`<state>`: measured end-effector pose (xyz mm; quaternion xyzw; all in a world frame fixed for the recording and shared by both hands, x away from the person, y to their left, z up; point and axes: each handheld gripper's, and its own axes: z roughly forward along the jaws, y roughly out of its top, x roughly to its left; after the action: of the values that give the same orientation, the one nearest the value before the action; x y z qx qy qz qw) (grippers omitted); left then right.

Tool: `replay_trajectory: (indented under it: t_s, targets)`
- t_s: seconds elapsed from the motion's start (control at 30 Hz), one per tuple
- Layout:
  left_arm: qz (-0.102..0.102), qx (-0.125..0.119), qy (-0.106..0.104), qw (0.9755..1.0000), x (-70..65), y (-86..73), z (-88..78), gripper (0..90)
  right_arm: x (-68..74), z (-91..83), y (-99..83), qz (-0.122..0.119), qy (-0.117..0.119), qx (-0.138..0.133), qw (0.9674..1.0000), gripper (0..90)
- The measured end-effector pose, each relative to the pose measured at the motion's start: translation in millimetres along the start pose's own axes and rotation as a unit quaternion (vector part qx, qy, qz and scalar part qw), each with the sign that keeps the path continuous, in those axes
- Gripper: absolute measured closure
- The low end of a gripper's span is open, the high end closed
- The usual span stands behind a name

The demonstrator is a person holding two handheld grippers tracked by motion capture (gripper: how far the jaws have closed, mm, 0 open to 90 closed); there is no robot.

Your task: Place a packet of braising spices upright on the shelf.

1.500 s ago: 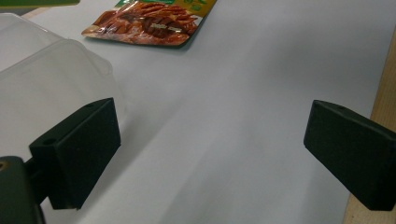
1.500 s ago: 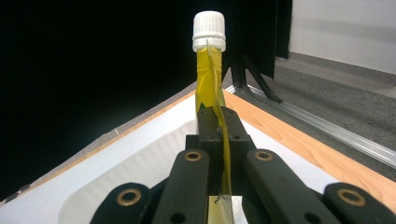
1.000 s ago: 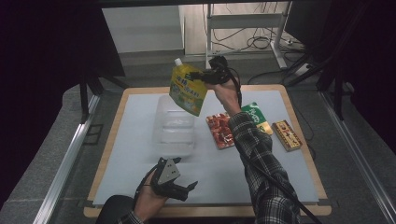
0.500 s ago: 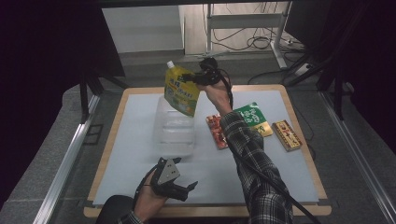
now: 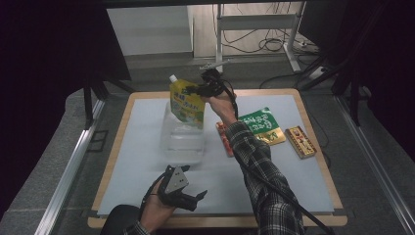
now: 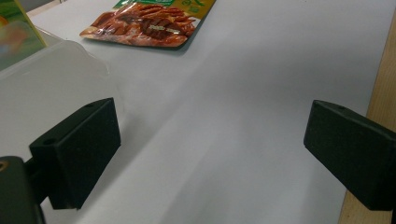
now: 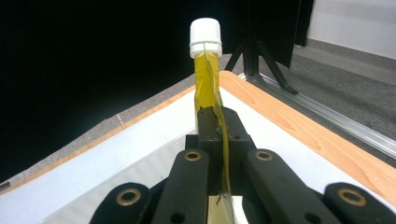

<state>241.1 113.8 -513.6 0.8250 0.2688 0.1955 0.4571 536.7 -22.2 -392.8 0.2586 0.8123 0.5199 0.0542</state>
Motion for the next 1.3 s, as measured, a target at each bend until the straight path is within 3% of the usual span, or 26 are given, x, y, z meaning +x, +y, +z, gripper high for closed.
replay_trajectory:
  t_s: [0.23,0.5,0.53,0.57,0.6,0.7,0.73,0.77,0.8,1.0,1.17,1.3]
  targets:
    - [0.005,0.004,-0.002,1.0000,-0.3,0.0,0.2,3.7,4.5,10.9,-5.6,0.009,0.005,-0.006,0.9999,88.9]
    - [0.002,0.000,-0.002,1.0000,-0.7,0.2,0.1,3.7,9.8,10.8,-1.6,-0.006,-0.008,0.010,0.9999,85.1]
    - [0.003,0.001,-0.002,1.0000,-0.9,0.2,0.4,3.7,11.6,7.9,-1.2,-0.011,-0.007,0.006,0.9999,78.3]
    - [0.003,0.001,-0.002,1.0000,-0.9,0.2,0.4,3.7,11.6,7.9,-1.2,-0.011,-0.007,0.006,0.9999,78.3]
    - [0.003,0.001,-0.002,1.0000,-1.2,0.3,0.5,3.7,12.6,4.6,-0.9,-0.014,-0.008,0.003,0.9999,70.4]
    - [0.004,0.001,-0.002,1.0000,-1.4,0.3,0.7,3.7,13.1,0.6,-0.8,-0.020,-0.013,0.003,0.9997,63.5]
    - [0.005,0.003,-0.002,1.0000,-1.1,0.3,0.6,3.7,12.4,-3.0,-1.2,-0.022,-0.018,0.002,0.9996,56.1]
    - [0.006,0.003,-0.002,1.0000,-1.2,0.2,0.6,3.7,12.4,-3.0,-1.2,-0.022,-0.018,0.002,0.9996,56.1]
    - [0.005,0.003,-0.002,1.0000,-1.1,0.2,0.9,3.7,11.5,-5.7,-2.2,-0.025,-0.021,0.002,0.9995,49.6]
    - [0.007,0.005,-0.004,1.0000,-1.5,-0.1,1.6,3.7,10.5,-9.7,-5.5,-0.047,-0.031,0.008,0.9984,29.6]
    - [0.008,0.006,-0.005,0.9999,-1.6,-0.1,1.8,3.8,13.7,-11.4,-8.4,-0.074,-0.045,0.017,0.9961,18.3]
    - [0.007,0.006,-0.005,0.9999,-1.6,-0.2,1.9,3.8,13.6,-14.7,-11.3,-0.074,-0.041,0.021,0.9962,13.3]
